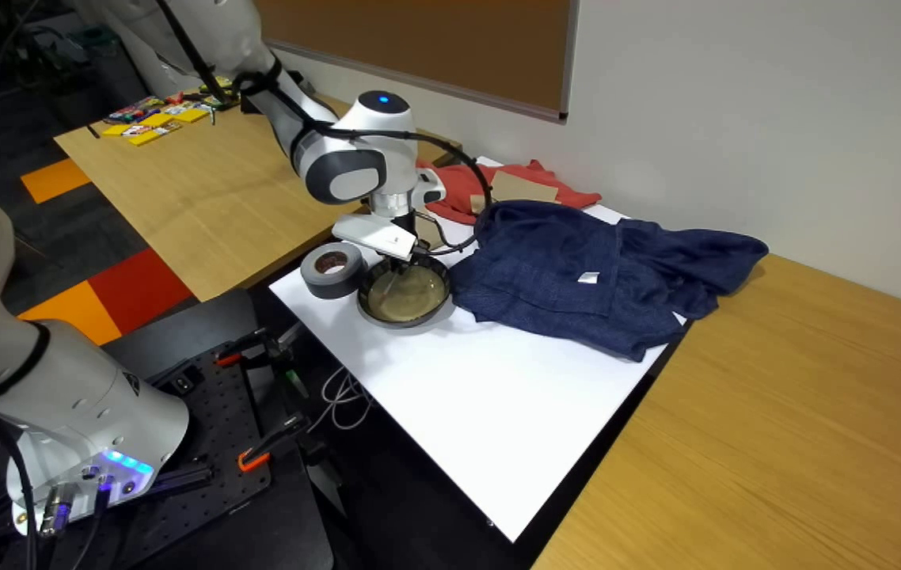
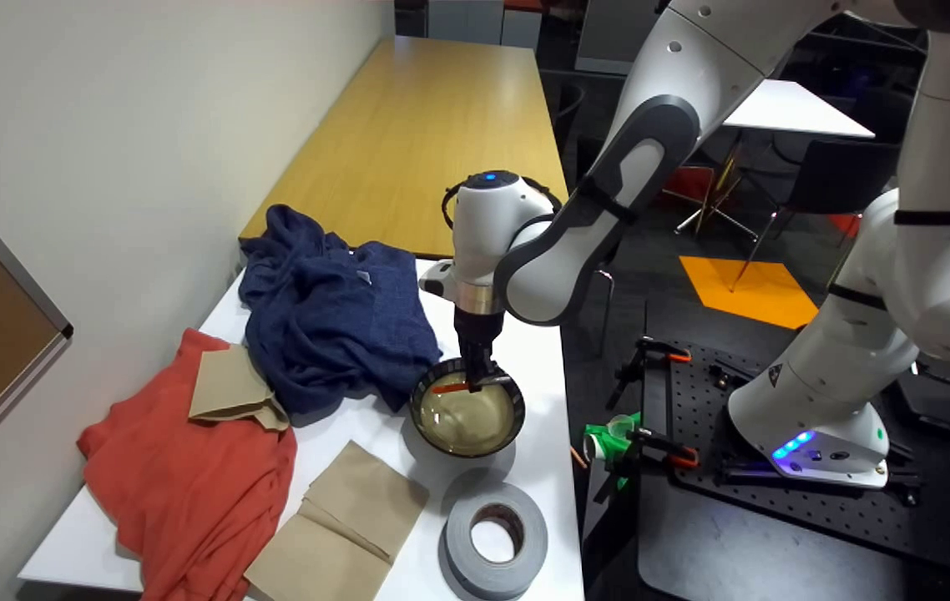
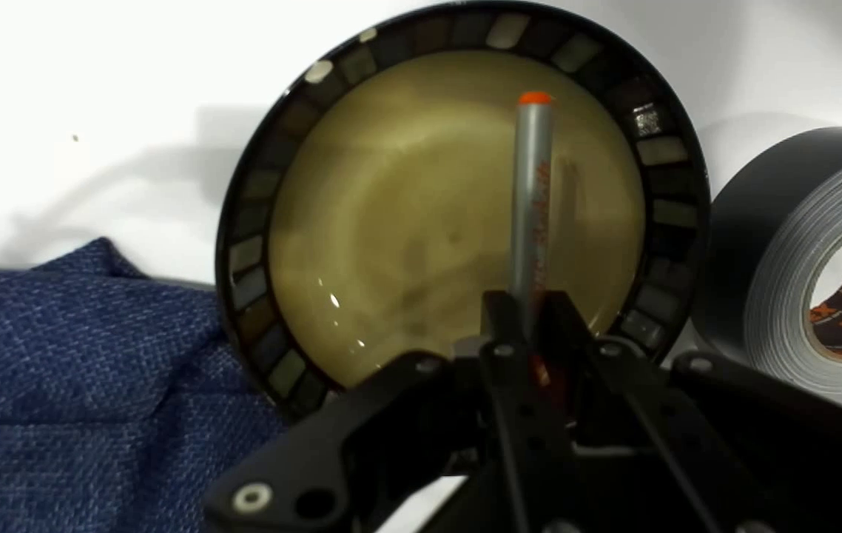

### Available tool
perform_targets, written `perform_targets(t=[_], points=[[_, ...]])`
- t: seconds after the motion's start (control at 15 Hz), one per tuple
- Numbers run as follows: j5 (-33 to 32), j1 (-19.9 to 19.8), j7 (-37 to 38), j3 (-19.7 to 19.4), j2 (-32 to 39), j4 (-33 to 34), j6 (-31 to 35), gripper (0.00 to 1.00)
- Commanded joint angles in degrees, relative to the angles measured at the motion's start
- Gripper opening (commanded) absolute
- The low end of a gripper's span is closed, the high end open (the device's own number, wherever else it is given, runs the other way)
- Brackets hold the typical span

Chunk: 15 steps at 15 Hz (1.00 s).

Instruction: Put the marker in the bowl

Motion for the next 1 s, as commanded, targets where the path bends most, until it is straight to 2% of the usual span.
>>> perform_targets(t=[0.0,0.73,0.8,0.93], points=[[-0.6,-0.7,0.5,0.6,0.2,0.1,0.0,0.14],[-0.6,-0.8,0.4,0.7,0.2,0.2,0.0,0.14],[-0.6,-0.8,0.4,0.7,0.2,0.2,0.0,0.39],[-0.7,-0.9,0.4,0.6,0.2,0.3,-0.1,0.47]])
